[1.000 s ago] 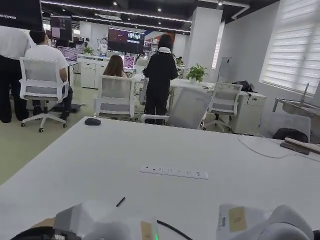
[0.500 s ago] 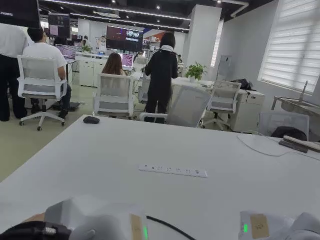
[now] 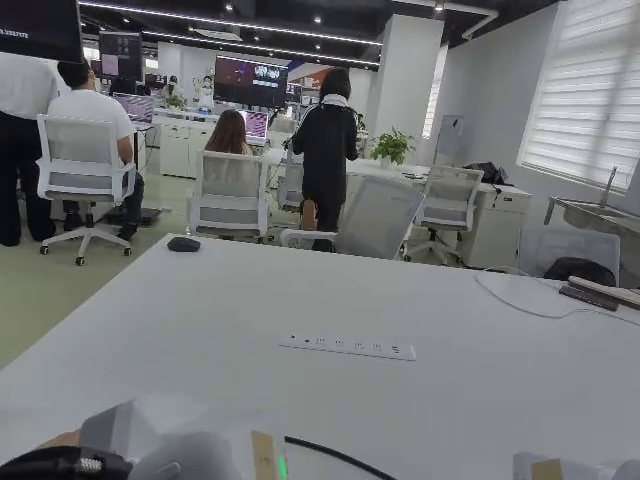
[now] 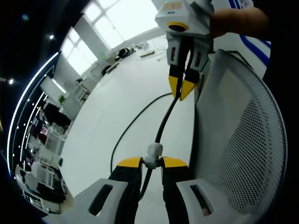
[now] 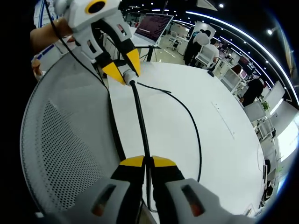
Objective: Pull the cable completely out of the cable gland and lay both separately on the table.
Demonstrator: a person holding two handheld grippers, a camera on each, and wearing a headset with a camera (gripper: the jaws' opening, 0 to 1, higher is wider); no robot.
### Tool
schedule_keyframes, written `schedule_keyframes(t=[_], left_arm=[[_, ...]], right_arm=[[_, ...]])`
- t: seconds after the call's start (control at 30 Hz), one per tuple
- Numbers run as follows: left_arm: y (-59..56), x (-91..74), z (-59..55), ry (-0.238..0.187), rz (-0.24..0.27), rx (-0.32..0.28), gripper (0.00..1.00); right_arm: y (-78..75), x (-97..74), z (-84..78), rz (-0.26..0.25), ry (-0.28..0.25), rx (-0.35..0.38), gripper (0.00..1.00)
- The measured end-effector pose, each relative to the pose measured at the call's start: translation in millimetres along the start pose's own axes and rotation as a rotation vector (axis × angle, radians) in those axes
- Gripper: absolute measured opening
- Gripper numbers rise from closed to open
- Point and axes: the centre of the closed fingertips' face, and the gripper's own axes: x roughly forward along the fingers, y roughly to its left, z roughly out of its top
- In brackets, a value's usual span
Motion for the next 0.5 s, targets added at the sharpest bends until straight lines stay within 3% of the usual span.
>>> schedule_keyframes(t=[0.4,0.5], left_arm=[[2.3,-1.2,-1.7,0.003,0.002,-0.009,0.17],[1.0,0.9,-1.5,0.01,-0.002,-0.003,0.17]], right_arm=[[-11.5,-0.2,-22.9,-0.029,0.064,0.042,0.04],[-13.0,1.9,-25.6,-0.028,0.106,0.07,0.15]])
